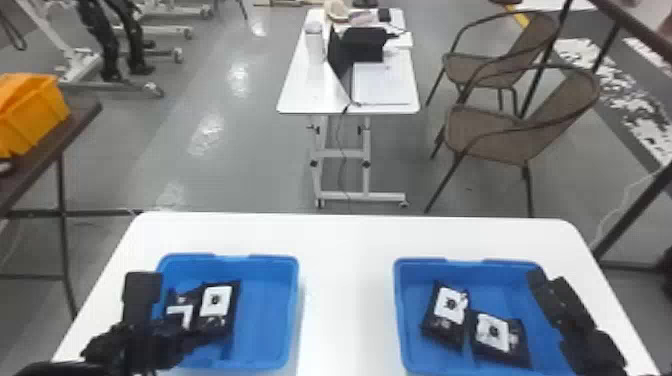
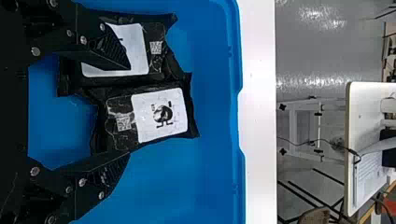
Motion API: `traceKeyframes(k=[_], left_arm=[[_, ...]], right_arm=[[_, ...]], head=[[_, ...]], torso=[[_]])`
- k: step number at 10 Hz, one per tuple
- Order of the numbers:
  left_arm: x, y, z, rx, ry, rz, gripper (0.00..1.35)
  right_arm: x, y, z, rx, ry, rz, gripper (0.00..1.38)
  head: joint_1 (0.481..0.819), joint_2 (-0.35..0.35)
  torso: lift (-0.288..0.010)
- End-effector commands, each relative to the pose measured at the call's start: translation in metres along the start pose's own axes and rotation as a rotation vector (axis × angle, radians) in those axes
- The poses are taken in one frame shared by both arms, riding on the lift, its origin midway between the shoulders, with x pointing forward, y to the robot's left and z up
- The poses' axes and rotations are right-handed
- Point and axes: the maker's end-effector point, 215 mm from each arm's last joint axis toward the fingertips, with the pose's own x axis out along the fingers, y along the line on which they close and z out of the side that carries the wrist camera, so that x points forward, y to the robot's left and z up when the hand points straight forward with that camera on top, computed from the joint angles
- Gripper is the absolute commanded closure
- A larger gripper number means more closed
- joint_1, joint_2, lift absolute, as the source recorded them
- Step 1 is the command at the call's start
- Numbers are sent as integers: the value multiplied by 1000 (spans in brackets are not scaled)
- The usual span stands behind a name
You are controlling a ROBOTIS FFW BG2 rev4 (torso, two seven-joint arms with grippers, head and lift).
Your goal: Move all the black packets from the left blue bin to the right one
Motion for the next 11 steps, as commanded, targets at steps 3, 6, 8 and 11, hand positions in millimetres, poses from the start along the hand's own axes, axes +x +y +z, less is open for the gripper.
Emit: traceKeyframes(k=[3, 6, 8, 11], left_arm=[[33, -2, 0, 11, 26, -29, 427], [50, -23, -3, -28, 42, -123, 921], [50, -36, 13, 27, 20, -179, 1131], [37, -60, 44, 124, -52, -330, 1157]], right_arm=[[3, 2, -1, 9, 1, 11, 190], [3, 3, -3, 15, 5, 14, 190], [3, 2, -4, 19, 7, 15, 190], [4, 4, -6, 27, 10, 25, 190]], head=[[695, 45], [695, 36], [695, 22], [695, -9]], torso=[[0], [0], [0], [0]])
